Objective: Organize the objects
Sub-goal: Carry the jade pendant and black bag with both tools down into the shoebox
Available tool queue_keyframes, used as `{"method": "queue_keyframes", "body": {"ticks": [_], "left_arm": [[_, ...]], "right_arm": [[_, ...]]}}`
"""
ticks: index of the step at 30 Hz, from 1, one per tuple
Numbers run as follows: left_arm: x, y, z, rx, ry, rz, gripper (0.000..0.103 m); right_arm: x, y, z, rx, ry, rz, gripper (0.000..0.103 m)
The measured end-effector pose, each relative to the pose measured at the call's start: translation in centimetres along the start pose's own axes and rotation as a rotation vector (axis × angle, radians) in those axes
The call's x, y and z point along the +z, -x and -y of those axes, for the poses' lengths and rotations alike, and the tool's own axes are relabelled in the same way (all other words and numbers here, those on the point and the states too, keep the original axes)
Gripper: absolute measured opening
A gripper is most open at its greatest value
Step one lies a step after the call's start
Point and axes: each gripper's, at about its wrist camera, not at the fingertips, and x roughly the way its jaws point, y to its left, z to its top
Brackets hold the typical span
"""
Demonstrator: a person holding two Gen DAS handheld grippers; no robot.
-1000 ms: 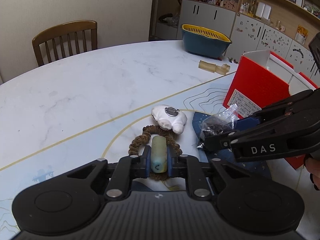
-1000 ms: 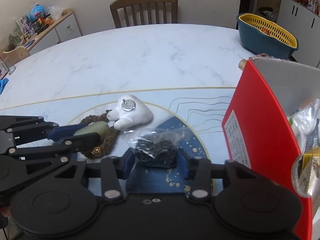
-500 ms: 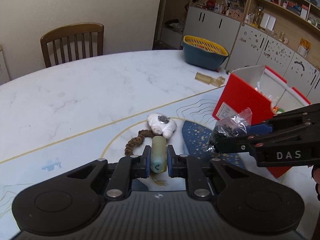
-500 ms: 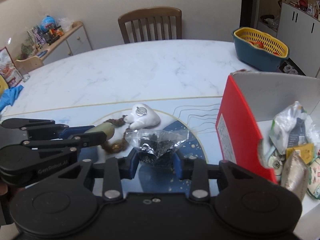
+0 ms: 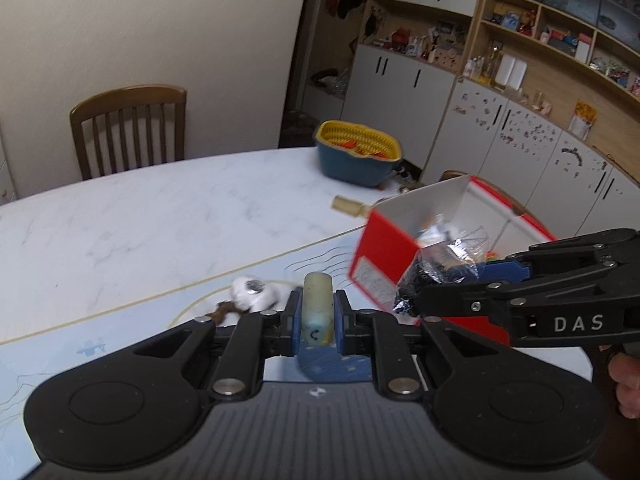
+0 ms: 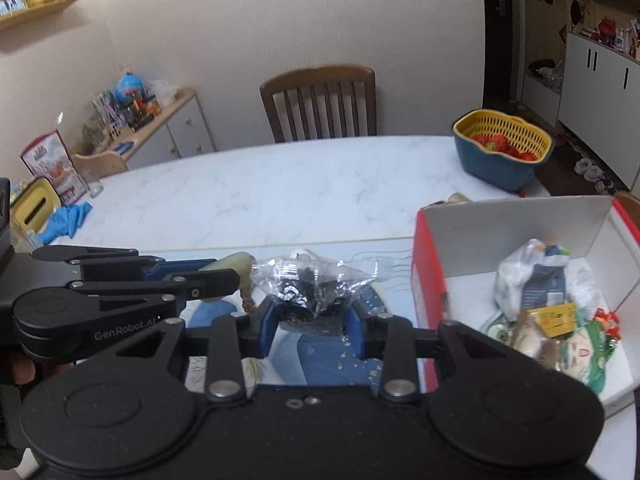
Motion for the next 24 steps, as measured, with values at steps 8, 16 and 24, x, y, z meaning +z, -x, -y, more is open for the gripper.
{"method": "queue_keyframes", "body": {"ticks": [8, 16, 24], "left_arm": [[1.4, 1.3, 4.5, -0.013, -0.047, 0.053, 0.015], [2.5, -0.2, 8.4, -0.003, -0.064, 0.04, 0.015], [3.3, -3.5, 12.6, -0.017, -0.089, 0.005, 0.015]], "right_arm": [[-0.4, 3.7, 3.3, -0.002, -0.008, 0.041, 0.034], [-1.2, 6.8, 9.3, -0.049, -0.055, 0.076, 0.034], [-2.6, 8.3, 16.2, -0.116, -0.114, 0.08, 0.034]]}}
